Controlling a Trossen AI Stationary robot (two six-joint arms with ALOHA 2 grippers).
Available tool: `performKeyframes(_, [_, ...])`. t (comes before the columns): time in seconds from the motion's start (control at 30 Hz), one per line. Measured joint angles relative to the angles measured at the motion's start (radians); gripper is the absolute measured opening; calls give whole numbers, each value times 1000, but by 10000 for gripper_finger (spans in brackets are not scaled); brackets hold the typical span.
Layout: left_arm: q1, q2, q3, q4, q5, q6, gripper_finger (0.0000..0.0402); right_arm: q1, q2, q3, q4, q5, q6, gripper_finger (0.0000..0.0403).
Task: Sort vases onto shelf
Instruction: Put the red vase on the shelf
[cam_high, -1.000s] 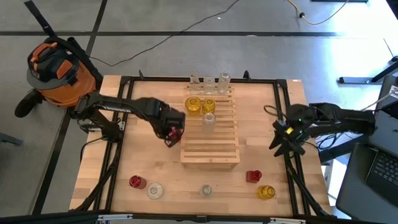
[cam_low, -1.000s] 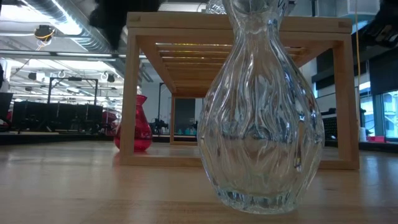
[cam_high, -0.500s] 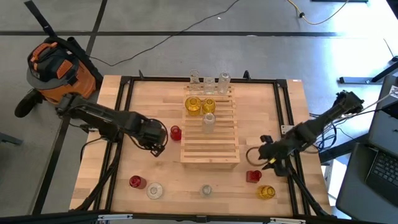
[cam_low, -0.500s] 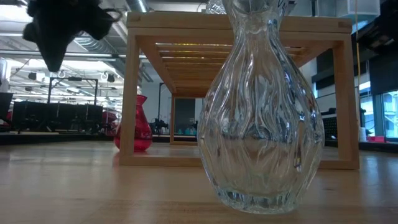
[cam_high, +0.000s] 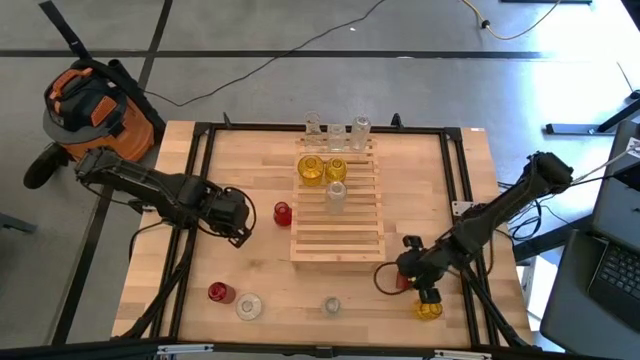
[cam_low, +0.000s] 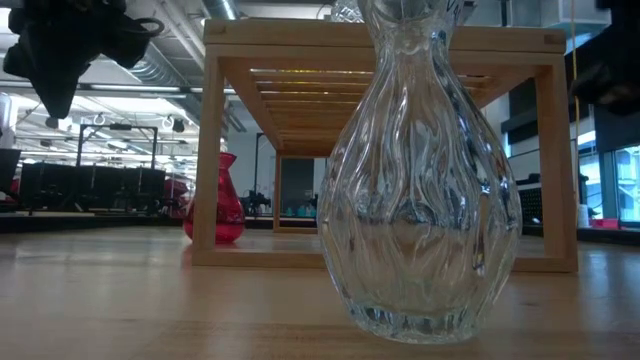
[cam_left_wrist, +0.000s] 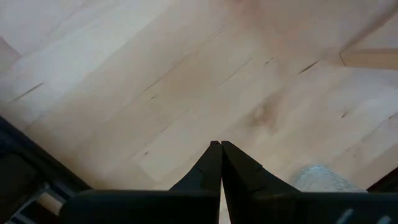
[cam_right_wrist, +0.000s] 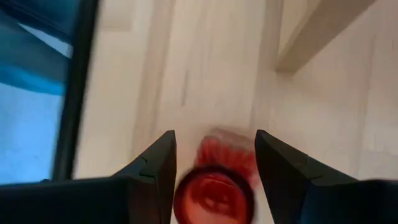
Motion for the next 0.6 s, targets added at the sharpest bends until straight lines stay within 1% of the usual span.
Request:
performKeyframes(0.07, [0, -5, -5, -4, 0, 18, 0, 0, 23, -2, 17, -7, 17, 170])
performKeyframes(0.17, [0, -8, -6, -8, 0, 47, 0, 0, 30, -1, 15, -40, 61, 170])
performKeyframes(0.27, [1, -7, -6, -9, -11, 74, 0, 0, 35, -1, 5, -46, 107, 170])
performKeyframes(0.43, [1, -7, -6, -8, -49, 77, 0, 1, 34, -1, -18, 12, 201, 170])
performKeyframes(0.53, [1, -7, -6, -8, -52, 77, 0, 2, 34, -4, -10, 65, 228, 170])
performKeyframes(0.6, [1, -7, -6, -7, -52, 76, 0, 16, 32, -18, -3, 78, 248, 170])
